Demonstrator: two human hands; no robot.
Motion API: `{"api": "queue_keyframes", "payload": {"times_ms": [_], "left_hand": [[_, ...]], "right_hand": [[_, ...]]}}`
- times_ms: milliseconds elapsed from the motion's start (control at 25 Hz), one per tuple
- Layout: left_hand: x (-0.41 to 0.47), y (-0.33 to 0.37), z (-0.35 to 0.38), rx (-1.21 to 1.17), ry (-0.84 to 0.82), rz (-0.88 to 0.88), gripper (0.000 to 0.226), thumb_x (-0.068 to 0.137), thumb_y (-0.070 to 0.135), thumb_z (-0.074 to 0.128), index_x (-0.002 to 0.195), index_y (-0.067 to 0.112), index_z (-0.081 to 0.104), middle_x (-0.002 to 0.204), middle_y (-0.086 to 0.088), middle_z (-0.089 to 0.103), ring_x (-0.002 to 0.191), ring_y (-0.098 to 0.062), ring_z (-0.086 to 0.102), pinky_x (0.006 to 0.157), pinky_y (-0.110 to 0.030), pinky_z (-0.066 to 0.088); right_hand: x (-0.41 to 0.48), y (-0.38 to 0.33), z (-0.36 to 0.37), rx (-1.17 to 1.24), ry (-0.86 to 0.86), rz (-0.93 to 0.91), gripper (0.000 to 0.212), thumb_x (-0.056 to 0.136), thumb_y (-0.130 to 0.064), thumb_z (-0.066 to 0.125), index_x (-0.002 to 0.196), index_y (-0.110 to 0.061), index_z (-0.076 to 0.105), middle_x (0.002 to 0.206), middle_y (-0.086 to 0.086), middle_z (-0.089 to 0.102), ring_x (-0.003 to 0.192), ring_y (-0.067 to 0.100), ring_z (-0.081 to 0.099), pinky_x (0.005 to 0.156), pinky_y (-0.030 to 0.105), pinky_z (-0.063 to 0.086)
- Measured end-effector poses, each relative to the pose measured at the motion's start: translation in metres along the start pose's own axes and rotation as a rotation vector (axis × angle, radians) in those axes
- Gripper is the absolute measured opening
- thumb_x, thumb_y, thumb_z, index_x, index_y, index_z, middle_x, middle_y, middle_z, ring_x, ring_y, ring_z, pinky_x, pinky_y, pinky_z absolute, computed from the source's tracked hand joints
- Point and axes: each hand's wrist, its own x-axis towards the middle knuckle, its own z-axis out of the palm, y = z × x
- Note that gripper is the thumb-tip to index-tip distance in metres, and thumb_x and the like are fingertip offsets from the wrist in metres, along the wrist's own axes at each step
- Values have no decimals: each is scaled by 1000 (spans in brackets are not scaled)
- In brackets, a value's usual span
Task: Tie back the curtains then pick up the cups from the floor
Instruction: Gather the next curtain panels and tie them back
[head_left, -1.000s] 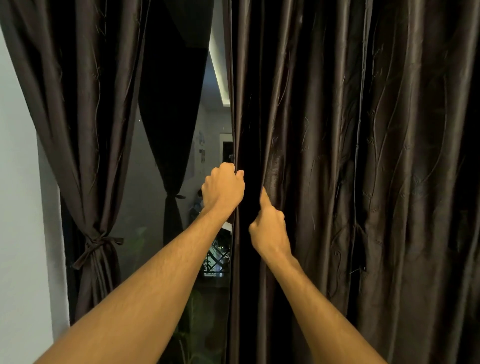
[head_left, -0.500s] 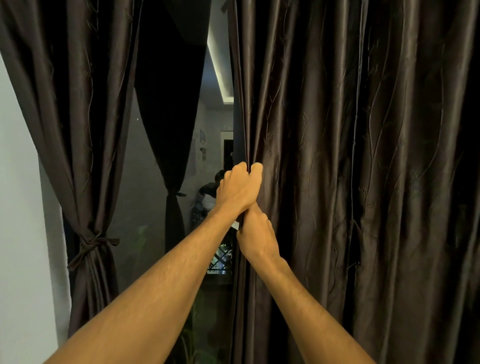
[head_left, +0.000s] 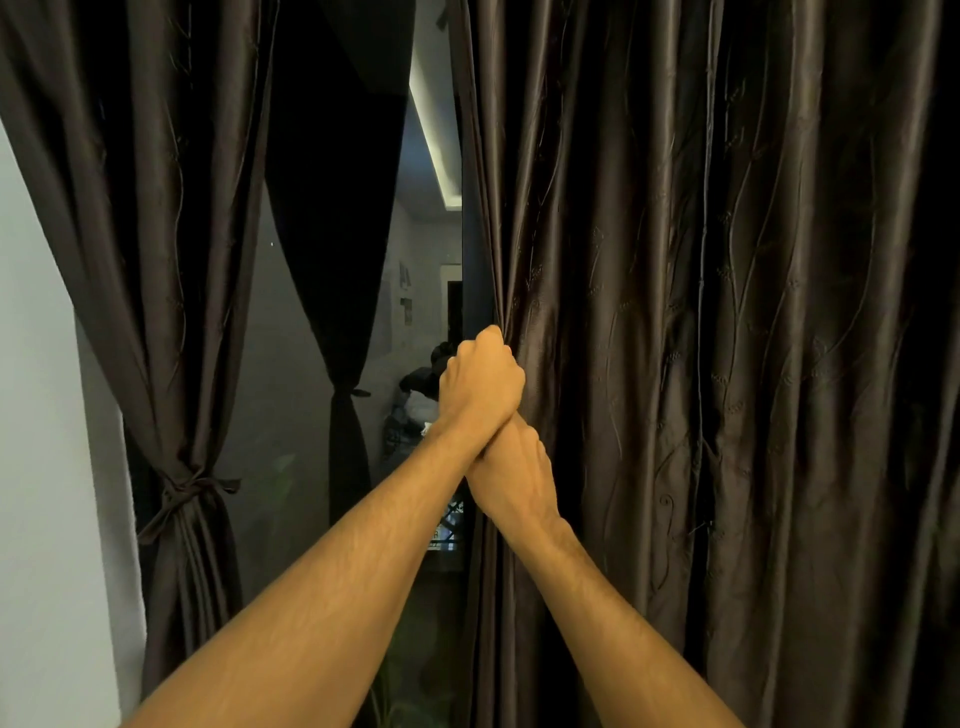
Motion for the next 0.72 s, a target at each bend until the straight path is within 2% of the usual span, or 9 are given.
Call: {"api": "queue_keyframes", "payload": {"times_ms": [80,200,240,320,400,480,600,640,720], "left_hand": [[-2,2,1,11,4,2,9,99,14,40,95,10,48,102,-11,59,91,-28,56,69,-36,37],[-1,0,1,26,-2,10,7,98,10,40,92,11,46,102,-12,58,92,-30,57,68,-36,37],[0,0,0,35,4,18,8,97,10,41,89,12,44,101,-12,59,89,-29,57,67,-36,37],[2,-1,0,51,13,23,9,97,10,41,88,12,43,98,-11,57,82,-24,52,66,-36,36],[3,-2,0,53,9,23,8,98,12,42,91,12,46,96,-7,53,82,-21,48,67,-35,37],[5,-2,1,52,0,30,8,98,12,42,93,11,47,99,-8,55,85,-23,51,69,-36,39],[7,-3,6,48,-1,32,8,97,10,42,90,10,47,103,-13,59,91,-29,57,70,-38,43],[7,-2,7,45,-2,31,9,97,10,42,89,10,46,103,-14,59,91,-30,57,69,-38,42],[8,-1,8,38,-9,33,9,97,10,42,89,10,46,103,-15,60,92,-31,58,69,-38,43]], "right_hand": [[1,0,2,-44,-3,22,40,91,-16,61,129,-5,54,97,7,71,84,22,69,74,41,58],[3,3,-5,-82,-43,-25,34,91,-7,60,125,-6,56,100,9,71,87,24,70,75,40,58],[3,3,-11,-77,-63,-62,35,92,-7,58,127,-7,54,98,9,70,85,25,70,74,42,58],[3,5,-27,-42,-80,-154,41,94,-21,55,134,-16,47,96,4,71,83,24,70,71,46,57],[6,16,-45,-134,38,-275,39,94,-39,56,130,-25,48,99,-5,70,84,17,68,71,43,56],[10,31,-62,-175,323,-299,36,92,-44,62,118,-21,55,99,-9,61,81,8,58,70,38,55],[15,49,-82,-46,730,-98,51,86,-43,71,121,-11,50,112,0,48,98,11,49,78,37,54],[16,51,-86,-7,764,1,59,85,-44,71,127,-10,47,121,4,46,106,13,48,84,39,54],[20,55,-88,107,651,181,68,89,-41,67,142,-11,37,138,5,44,124,19,47,100,39,49]]}}
